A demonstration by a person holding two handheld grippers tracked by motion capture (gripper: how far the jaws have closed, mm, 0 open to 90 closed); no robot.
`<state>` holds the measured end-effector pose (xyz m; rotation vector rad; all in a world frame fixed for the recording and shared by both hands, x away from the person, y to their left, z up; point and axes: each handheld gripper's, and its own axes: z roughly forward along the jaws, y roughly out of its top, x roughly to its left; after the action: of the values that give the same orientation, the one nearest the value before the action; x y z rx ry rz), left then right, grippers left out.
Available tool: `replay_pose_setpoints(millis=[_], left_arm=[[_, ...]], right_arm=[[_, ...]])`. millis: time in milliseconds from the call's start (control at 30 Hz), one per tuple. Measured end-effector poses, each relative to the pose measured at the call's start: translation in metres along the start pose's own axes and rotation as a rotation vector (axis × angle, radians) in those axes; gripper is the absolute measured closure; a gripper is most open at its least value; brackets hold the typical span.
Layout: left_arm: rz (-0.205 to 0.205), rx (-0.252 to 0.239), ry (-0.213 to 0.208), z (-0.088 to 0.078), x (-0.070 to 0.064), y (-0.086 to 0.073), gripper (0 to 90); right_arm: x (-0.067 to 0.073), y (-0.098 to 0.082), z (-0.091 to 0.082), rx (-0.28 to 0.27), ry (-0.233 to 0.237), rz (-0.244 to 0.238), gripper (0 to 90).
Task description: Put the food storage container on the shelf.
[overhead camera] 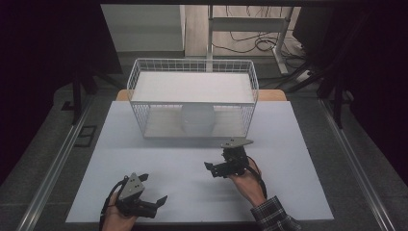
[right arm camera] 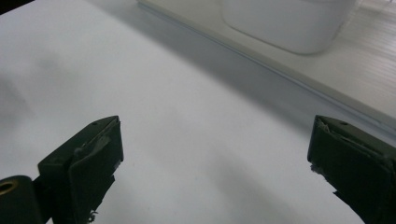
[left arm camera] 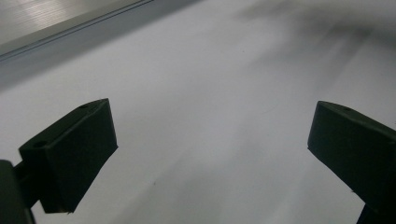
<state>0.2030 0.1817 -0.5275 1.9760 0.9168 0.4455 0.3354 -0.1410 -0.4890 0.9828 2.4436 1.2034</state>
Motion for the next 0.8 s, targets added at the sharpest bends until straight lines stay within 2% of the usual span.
replay_pose_setpoints(millis=[233,567,800], left_arm=[[-0.007,0.006,-0.001,0.000,0.001,0.000,0.7],[-0.038,0.021,0.001,-0.004,0.006,0.001,0.9],[-0.045,0.028,0.015,-0.008,0.009,0.001,0.9]], right_arm=[[0.000,-0.008,-0.016,-0.019,-0.009,0.004,1.6],[0.002,-0.024,-0.042,-0.049,-0.017,0.001,0.3],[0.004,-0.034,-0.063,-0.063,-0.054,-0.008,0.0]])
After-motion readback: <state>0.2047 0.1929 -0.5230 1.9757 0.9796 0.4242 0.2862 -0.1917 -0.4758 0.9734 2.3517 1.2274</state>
